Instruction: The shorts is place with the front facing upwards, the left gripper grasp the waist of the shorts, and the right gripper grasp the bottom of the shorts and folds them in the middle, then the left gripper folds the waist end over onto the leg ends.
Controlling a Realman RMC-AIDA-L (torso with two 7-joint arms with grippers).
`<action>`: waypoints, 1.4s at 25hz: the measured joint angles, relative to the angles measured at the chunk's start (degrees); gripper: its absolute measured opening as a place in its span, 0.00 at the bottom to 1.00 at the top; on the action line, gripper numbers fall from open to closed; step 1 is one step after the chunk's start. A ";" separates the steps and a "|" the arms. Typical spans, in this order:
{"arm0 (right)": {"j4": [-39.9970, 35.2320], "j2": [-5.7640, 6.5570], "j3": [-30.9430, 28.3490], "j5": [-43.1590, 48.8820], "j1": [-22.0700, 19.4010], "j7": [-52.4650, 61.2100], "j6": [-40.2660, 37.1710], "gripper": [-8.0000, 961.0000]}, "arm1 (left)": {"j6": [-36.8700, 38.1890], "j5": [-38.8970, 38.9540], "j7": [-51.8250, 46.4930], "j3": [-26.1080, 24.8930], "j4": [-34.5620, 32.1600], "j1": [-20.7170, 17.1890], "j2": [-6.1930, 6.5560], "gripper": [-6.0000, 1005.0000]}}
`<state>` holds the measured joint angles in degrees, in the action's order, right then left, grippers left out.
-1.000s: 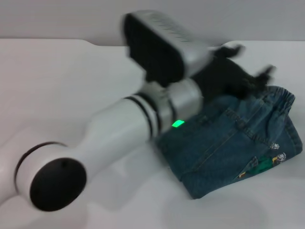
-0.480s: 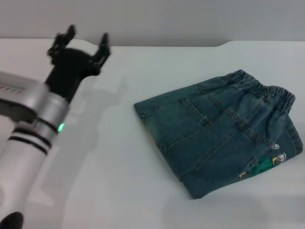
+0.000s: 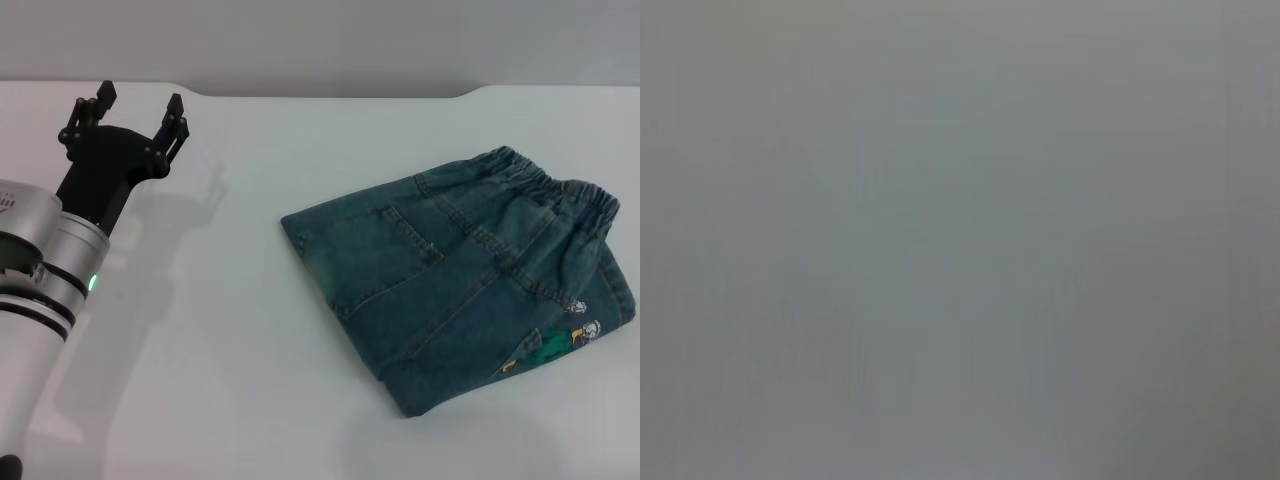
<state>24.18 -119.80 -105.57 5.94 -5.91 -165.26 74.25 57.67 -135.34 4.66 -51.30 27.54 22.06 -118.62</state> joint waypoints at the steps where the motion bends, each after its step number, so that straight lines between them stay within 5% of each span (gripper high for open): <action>1: -0.06 0.00 0.05 -0.04 -0.03 0.00 0.01 0.39 | 0.02 0.00 0.00 -0.02 -0.01 0.01 0.00 0.78; 10: -0.28 0.00 1.95 -0.07 0.17 0.14 0.11 0.69 | 0.31 -0.06 -0.16 -0.06 -0.49 -0.33 0.09 0.78; 35: -0.28 0.00 3.71 -0.03 0.03 0.13 0.83 0.69 | 1.15 -0.10 -0.61 1.03 -0.20 -2.22 0.06 0.78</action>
<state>23.90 -119.79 -101.86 5.91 -5.89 -165.12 75.08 58.82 -135.45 4.05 -50.28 27.34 19.83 -118.56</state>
